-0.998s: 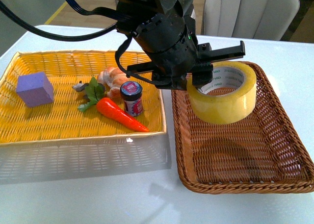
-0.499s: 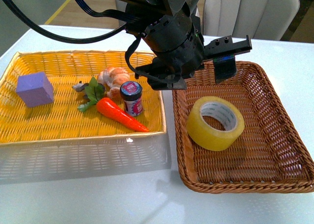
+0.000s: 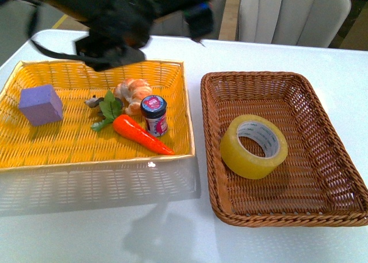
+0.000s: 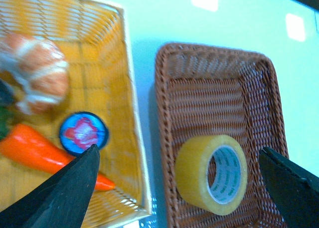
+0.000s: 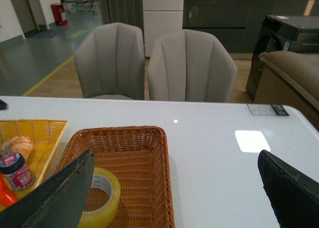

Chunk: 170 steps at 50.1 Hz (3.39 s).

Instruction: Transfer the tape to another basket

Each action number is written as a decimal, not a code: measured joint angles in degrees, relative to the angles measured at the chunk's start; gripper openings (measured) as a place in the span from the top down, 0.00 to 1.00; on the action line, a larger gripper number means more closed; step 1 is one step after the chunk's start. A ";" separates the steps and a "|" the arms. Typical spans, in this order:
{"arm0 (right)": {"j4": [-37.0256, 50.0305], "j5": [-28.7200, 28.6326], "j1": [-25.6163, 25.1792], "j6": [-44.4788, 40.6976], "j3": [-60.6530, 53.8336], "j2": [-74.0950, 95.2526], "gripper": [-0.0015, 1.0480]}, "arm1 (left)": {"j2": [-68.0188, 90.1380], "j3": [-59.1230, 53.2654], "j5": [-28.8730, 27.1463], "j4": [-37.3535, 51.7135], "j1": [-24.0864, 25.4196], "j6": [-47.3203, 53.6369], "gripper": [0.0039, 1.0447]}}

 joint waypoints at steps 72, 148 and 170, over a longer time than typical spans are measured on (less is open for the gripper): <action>0.00 0.00 0.00 0.00 0.00 0.00 0.09 | -68.19 -64.76 -5.35 35.01 23.65 29.18 0.99; 0.00 -0.02 0.00 0.00 0.00 0.02 0.09 | -108.24 -64.83 -5.35 -4.42 23.67 29.22 0.99; 0.00 0.00 0.00 0.00 0.00 0.00 0.09 | -108.26 -64.83 -5.35 -4.39 23.67 29.22 0.23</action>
